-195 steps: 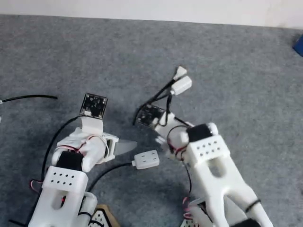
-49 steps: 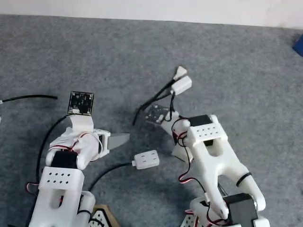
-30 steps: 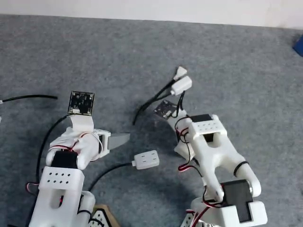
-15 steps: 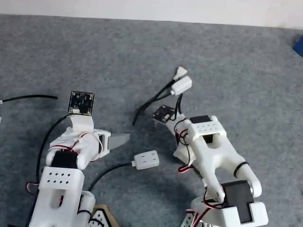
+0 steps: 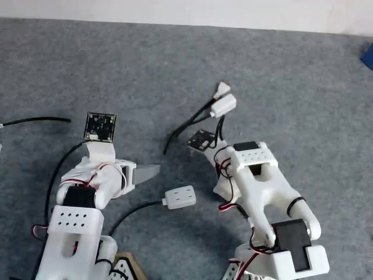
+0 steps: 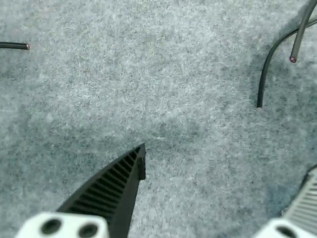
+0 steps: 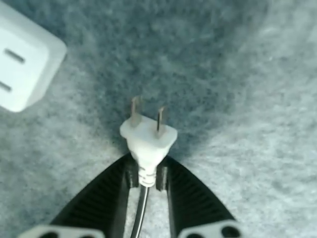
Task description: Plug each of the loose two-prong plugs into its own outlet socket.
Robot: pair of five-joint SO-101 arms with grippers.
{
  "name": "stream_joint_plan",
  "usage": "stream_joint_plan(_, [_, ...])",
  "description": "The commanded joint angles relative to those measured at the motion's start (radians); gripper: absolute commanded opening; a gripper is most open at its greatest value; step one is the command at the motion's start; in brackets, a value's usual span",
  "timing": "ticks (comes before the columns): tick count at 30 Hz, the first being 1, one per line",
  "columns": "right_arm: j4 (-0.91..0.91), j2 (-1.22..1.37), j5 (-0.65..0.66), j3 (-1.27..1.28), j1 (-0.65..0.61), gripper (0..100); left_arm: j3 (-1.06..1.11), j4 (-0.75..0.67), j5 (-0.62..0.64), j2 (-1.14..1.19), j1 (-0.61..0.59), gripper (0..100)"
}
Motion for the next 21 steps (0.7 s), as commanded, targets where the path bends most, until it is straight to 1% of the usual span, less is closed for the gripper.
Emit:
stream_joint_plan(1, [-0.044,0.012,-0.011,0.074,-0.010,5.7,-0.005,-0.014,0.003,-0.002,-0.002,46])
stream_joint_plan(4, [-0.038,0.012,-0.011,0.082,-0.010,12.6,-0.005,-0.014,0.003,-0.002,-0.002,46])
stream_joint_plan(7, [-0.038,0.012,-0.011,0.082,-0.010,13.2,-0.005,-0.014,0.003,-0.002,-0.002,46])
stream_joint_plan(9, [-0.038,0.012,-0.011,0.084,-0.007,10.5,-0.005,-0.014,0.003,-0.002,-0.002,46])
stream_joint_plan(12, [-0.038,0.012,-0.011,0.085,-0.004,0.6,-0.005,-0.014,0.003,-0.002,-0.002,46])
stream_joint_plan(17, [-0.038,0.012,-0.051,0.082,-0.004,0.6,-0.005,-0.014,0.003,-0.002,-0.002,46])
stream_joint_plan(21, [-0.028,-0.004,-0.052,0.081,-0.004,0.6,-0.005,-0.014,0.003,-0.002,-0.002,46])
